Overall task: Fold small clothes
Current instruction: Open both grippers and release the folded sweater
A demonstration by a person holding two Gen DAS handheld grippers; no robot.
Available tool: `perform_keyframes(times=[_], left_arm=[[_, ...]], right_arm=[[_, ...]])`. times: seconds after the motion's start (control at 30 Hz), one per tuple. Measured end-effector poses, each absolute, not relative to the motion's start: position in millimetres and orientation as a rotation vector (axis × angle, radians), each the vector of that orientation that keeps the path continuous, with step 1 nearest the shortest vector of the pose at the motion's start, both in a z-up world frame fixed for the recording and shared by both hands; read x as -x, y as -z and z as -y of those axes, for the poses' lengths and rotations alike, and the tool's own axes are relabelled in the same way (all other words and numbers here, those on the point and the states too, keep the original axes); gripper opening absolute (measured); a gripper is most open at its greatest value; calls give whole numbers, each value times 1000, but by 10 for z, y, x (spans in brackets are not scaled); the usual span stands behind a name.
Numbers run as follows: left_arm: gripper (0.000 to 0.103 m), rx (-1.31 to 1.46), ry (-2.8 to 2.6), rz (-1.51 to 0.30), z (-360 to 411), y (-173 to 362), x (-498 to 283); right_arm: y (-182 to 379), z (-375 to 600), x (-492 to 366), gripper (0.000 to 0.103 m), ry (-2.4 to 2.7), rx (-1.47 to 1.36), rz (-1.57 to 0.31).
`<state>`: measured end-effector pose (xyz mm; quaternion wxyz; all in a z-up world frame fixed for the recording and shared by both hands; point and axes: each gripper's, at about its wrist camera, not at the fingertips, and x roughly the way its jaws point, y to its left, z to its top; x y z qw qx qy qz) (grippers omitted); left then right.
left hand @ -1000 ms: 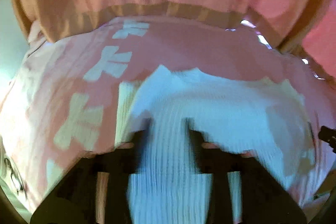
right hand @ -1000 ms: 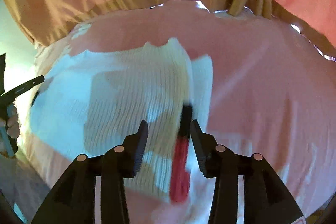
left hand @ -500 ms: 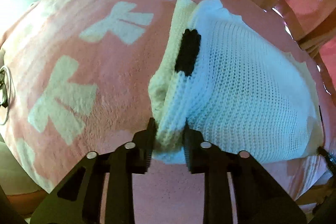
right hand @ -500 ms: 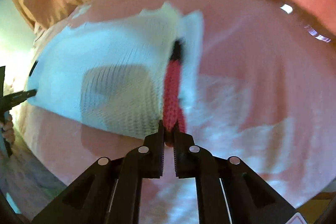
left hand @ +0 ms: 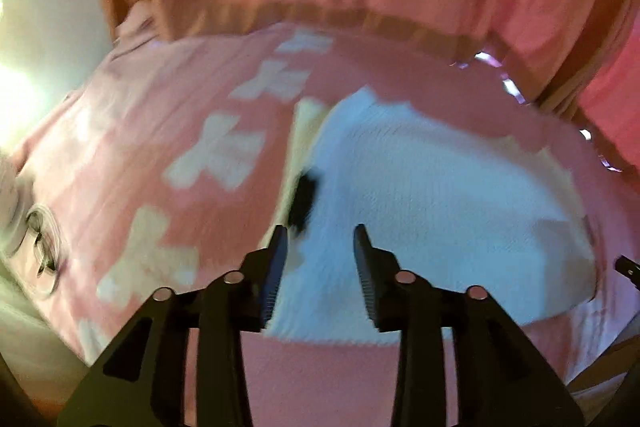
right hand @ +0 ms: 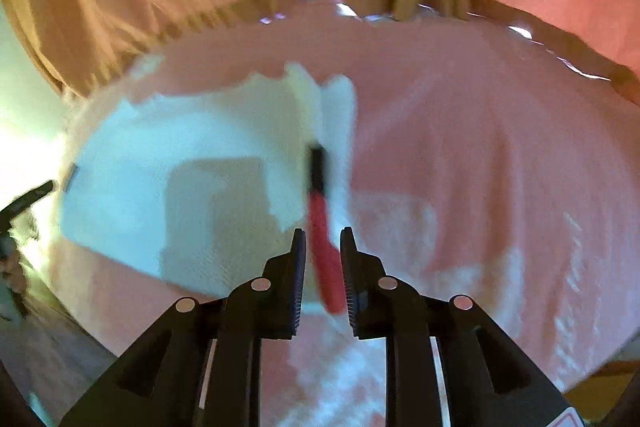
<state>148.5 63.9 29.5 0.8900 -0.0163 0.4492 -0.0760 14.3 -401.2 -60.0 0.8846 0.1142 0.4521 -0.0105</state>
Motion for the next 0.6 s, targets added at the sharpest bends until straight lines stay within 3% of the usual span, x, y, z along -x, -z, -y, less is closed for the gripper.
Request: perform_keyframes(times=[0.23, 0.27, 0.5, 0.53, 0.57, 0.6], left_arm=[[35, -113, 135, -1096, -88, 198, -2397], [37, -108, 122, -1120, -107, 277, -2470], [37, -43, 158, -1107, -260, 247, -2462], [35, -28, 167, -1093, -279, 195, -2456], [36, -15, 175, -1065, -284, 106, -2424], [38, -11, 177, -1026, -292, 12, -2398]], right_arm=[[866, 3748, -1103, 5, 0, -107, -1076], [964, 3754, -1179, 0, 61, -51, -1101], [1015, 3936, -1157, 0, 84, -150, -1126], [902, 3915, -1140, 4, 70, -174, -1086], [808, 3923, -1150, 20, 80, -175, -1041], [725, 3963, -1158, 50, 106, -168, -997]])
